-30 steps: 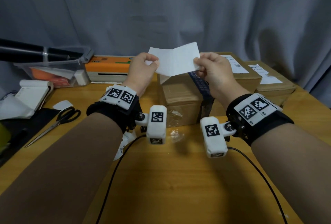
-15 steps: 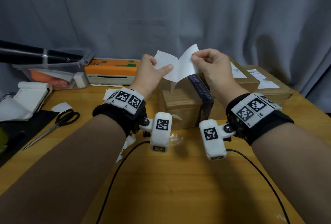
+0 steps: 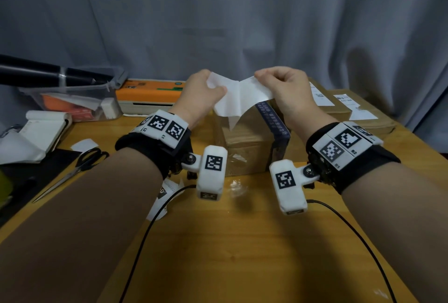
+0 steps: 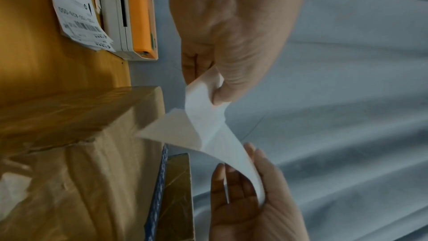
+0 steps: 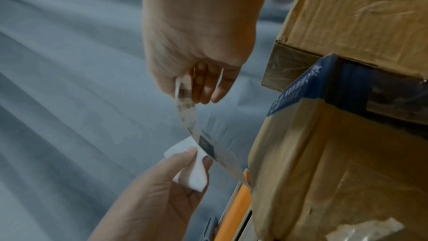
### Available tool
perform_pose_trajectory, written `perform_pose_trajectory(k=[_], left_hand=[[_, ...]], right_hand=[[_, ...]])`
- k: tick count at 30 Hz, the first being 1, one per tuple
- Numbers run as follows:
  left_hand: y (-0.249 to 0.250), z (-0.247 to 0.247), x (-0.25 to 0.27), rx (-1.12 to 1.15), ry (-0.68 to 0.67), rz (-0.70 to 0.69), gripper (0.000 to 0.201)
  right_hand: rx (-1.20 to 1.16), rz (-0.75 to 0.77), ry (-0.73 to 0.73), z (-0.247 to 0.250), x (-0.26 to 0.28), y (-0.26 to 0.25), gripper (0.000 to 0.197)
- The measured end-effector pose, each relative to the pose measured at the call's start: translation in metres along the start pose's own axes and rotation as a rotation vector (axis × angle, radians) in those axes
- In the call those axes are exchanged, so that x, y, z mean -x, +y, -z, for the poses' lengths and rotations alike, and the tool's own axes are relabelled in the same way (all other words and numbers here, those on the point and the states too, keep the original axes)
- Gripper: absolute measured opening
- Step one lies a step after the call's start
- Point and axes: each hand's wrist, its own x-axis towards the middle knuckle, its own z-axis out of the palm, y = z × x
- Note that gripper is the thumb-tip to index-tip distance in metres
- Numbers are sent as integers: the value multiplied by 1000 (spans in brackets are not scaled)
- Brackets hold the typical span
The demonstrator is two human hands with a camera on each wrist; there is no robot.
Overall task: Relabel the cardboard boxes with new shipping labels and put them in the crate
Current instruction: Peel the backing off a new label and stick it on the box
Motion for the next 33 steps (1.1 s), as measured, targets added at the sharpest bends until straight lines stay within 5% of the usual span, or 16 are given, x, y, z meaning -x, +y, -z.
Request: perform_pose_trajectory(k=[7,14,33], left_hand=[[-2,3,-5,-42,45,49,36],[-2,4,-5,61,62,87,20],[-25,2,-4,-89,89,110,23]], right_hand=[[-77,4,21,0,3,-1,36],[-176,-117,158,0,4,-3,53],[-139,-48,256,-5,6,4,38]])
